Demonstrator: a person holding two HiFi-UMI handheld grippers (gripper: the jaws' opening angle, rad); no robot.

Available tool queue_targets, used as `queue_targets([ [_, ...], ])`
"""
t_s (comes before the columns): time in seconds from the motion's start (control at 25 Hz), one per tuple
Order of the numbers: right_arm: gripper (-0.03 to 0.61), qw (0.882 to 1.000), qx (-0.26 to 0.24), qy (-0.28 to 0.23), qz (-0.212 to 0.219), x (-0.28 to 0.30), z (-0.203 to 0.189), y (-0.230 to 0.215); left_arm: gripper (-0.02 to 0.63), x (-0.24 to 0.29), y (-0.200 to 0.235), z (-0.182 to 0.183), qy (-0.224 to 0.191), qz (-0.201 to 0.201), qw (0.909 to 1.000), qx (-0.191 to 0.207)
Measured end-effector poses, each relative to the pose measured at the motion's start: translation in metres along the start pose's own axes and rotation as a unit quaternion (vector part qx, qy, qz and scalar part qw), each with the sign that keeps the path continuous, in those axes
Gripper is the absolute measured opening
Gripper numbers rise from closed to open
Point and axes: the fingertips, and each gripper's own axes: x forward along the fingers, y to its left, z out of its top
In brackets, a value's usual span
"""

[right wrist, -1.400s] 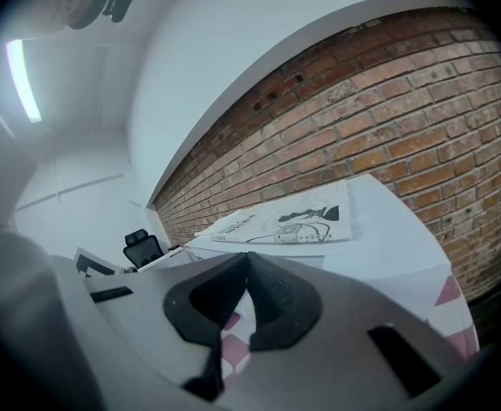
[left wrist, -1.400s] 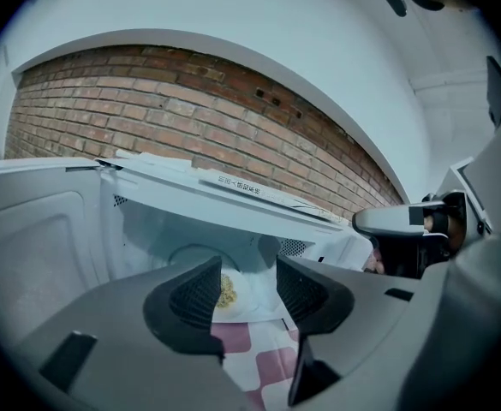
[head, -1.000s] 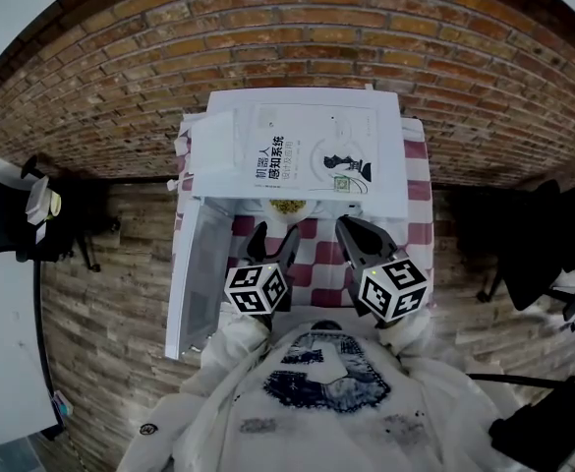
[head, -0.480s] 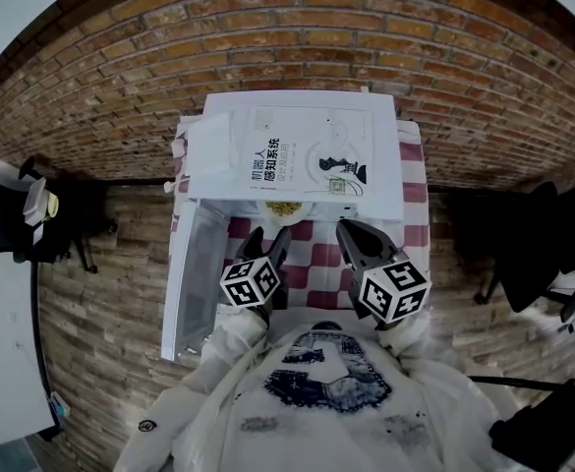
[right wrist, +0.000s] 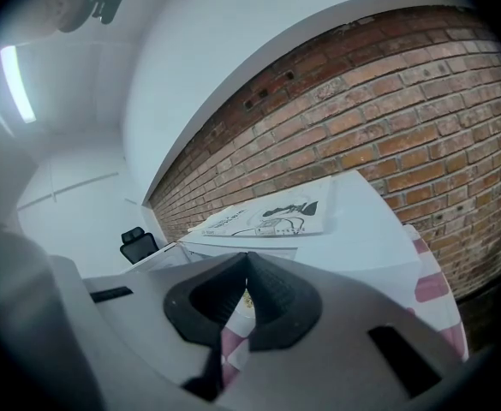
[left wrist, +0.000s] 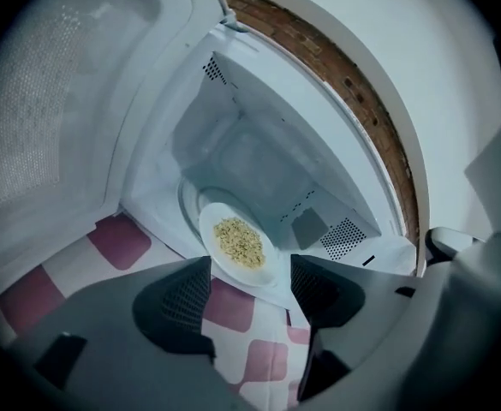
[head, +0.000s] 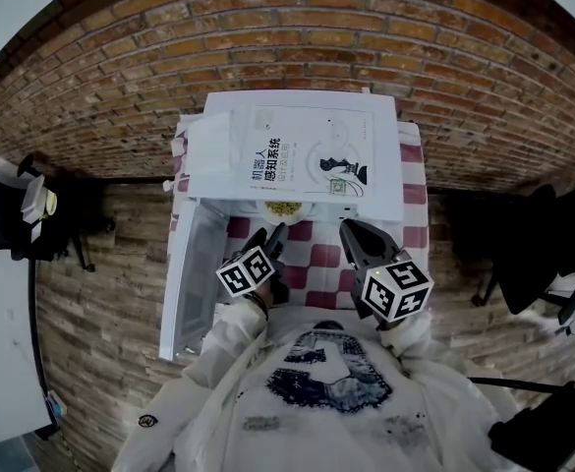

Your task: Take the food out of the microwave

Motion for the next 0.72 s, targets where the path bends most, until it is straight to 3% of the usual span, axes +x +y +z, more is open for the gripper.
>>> queue_targets([
  [0.16, 0.014, 1.000, 0.004, 0.001, -0.003, -0.001, 0.000, -0.003, 0.304, 0.009, 0.002, -0.005, 0.006, -0.016, 0.9993, -0.034],
  [0.44, 0.014, 1.000, 0.010, 0.002, -0.006, -0.002, 0.000, -0.005, 0.302, 0.023, 0.014, -0.011, 0.000, -0.035, 0.9885, -0.147],
  [0.72, 0.014, 1.000, 0.015, 0.003, -0.009, -0.002, -0.001, -0.008, 0.302, 0.035, 0.016, -0.010, -0.001, -0.049, 0.9812, -0.186],
])
